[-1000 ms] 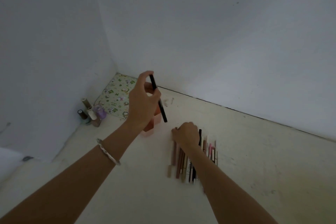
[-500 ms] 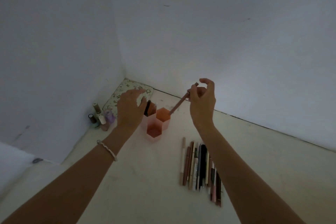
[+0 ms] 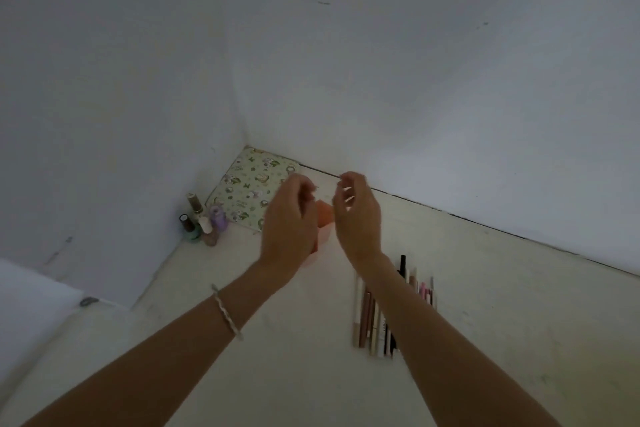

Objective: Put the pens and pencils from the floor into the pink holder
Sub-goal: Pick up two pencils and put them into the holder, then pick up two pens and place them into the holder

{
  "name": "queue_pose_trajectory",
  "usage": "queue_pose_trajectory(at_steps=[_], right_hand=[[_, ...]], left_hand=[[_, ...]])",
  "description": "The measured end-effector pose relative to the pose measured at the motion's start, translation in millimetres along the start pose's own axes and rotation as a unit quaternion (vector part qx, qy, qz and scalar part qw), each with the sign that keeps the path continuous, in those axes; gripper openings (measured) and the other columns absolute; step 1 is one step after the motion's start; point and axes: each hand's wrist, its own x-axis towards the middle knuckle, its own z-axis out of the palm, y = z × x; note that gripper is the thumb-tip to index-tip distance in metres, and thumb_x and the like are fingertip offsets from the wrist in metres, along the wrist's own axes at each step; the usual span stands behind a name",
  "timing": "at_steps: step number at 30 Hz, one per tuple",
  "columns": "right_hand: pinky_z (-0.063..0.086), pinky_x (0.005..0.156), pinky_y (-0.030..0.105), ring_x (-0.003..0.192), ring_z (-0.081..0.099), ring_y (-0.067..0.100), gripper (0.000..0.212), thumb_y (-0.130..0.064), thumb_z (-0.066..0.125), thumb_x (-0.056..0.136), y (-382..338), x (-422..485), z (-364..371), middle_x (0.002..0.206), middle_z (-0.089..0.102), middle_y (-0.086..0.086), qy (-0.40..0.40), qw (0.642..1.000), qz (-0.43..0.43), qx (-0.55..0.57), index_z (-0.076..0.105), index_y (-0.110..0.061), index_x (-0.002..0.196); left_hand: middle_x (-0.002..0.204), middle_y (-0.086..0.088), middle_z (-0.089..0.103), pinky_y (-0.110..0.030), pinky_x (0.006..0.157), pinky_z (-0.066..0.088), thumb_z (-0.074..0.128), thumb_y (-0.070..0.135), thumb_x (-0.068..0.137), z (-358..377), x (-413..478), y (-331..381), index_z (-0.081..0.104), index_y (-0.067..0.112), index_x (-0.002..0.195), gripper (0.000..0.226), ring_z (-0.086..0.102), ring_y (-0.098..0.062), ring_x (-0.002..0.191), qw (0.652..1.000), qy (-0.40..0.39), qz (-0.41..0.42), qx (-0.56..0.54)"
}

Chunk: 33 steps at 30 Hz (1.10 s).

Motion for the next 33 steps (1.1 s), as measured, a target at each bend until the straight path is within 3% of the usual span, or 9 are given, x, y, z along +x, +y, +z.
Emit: queue_pose_trajectory(at_steps=[4,6,8,14,19,22,25,30,33], right_hand=[[0.049,0.063,0.026,0.066,0.060,0.009,0.024,-0.010,0.048,0.093,24,9,-48,0.091,0.065,-0.007,0.026,0.998,0.061,-0.008,0.052,-0.021,0.115],[0.046,0.057,0.026,0.056,0.053,0.009,0.026,-0.006,0.047,0.092,35,6,-67,0.086,0.065,-0.005,0.021,0.996,0.087,-0.004,0.052,-0.020,0.114],[0.042,0.052,0.025,0.048,0.046,0.009,0.023,-0.006,0.048,0.093,48,0,-83,0.081,0.065,-0.004,0.012,0.994,0.104,-0.010,0.054,-0.018,0.112],[0.043,0.051,0.024,0.048,0.046,0.012,0.019,-0.006,0.048,0.093,74,-20,-107,0.076,0.067,0.003,-0.018,0.992,0.121,-0.040,0.057,-0.016,0.106],[0.047,0.059,0.028,0.060,0.055,0.014,0.014,-0.011,0.050,0.093,88,-31,-109,0.079,0.065,0.002,-0.085,0.980,0.141,-0.116,0.060,-0.013,0.103],[0.052,0.068,0.030,0.077,0.062,0.021,0.017,-0.022,0.056,0.089,94,-41,-99,0.082,0.064,0.004,-0.227,0.923,0.172,-0.258,0.062,-0.007,0.084],[0.047,0.058,0.026,0.065,0.057,0.018,0.021,-0.024,0.060,0.084,95,-57,-83,0.066,0.053,-0.001,-0.305,0.867,0.206,-0.336,0.050,-0.013,0.070],[0.047,0.063,0.027,0.084,0.067,0.021,0.016,-0.023,0.061,0.086,97,-71,-64,0.078,0.059,0.002,-0.302,0.860,0.180,-0.369,0.051,-0.015,0.077],[0.044,0.053,0.023,0.062,0.058,0.013,0.023,-0.023,0.060,0.089,99,-73,-59,0.067,0.051,-0.003,-0.287,0.872,0.201,-0.341,0.049,-0.015,0.070]], left_hand=[[0.081,0.006,0.057,-0.014,0.053,0.043,0.053,0.010,0.092,57,-41,-4,0.055,0.019,0.100,0.012,0.055,-0.003,0.064,0.975,-0.178,-0.050,0.120],[0.094,0.000,0.063,-0.026,0.068,0.053,0.048,0.019,0.097,80,-59,-15,0.053,0.016,0.108,0.012,0.062,-0.014,0.080,0.939,-0.266,-0.111,0.189],[0.109,-0.007,0.063,-0.035,0.082,0.050,0.040,0.028,0.102,101,-72,-24,0.052,0.012,0.111,0.022,0.062,-0.024,0.098,0.908,-0.301,-0.160,0.244],[0.122,-0.012,0.057,-0.036,0.084,0.050,0.041,0.029,0.102,129,-89,-36,0.037,0.010,0.134,0.037,0.062,-0.029,0.107,0.880,-0.305,-0.163,0.325],[0.104,-0.011,0.060,-0.039,0.075,0.057,0.056,0.014,0.092,116,-62,-27,0.037,0.013,0.130,0.042,0.065,-0.027,0.088,0.930,-0.253,-0.139,0.228],[0.094,-0.006,0.058,-0.035,0.067,0.058,0.064,0.006,0.083,100,-36,-11,0.028,0.022,0.145,0.074,0.063,-0.020,0.077,0.962,-0.211,-0.078,0.153],[0.090,-0.004,0.057,-0.027,0.062,0.054,0.064,0.006,0.083,91,-24,-1,0.030,0.028,0.147,0.076,0.057,-0.012,0.070,0.976,-0.184,-0.057,0.102],[0.084,0.005,0.052,-0.022,0.059,0.054,0.064,0.005,0.084,85,-31,-4,0.032,0.033,0.146,0.075,0.057,-0.009,0.068,0.981,-0.179,-0.059,0.050],[0.087,0.006,0.052,-0.027,0.063,0.058,0.064,0.004,0.085,82,-37,-6,0.032,0.034,0.146,0.075,0.060,-0.011,0.074,0.980,-0.185,-0.065,0.035]])
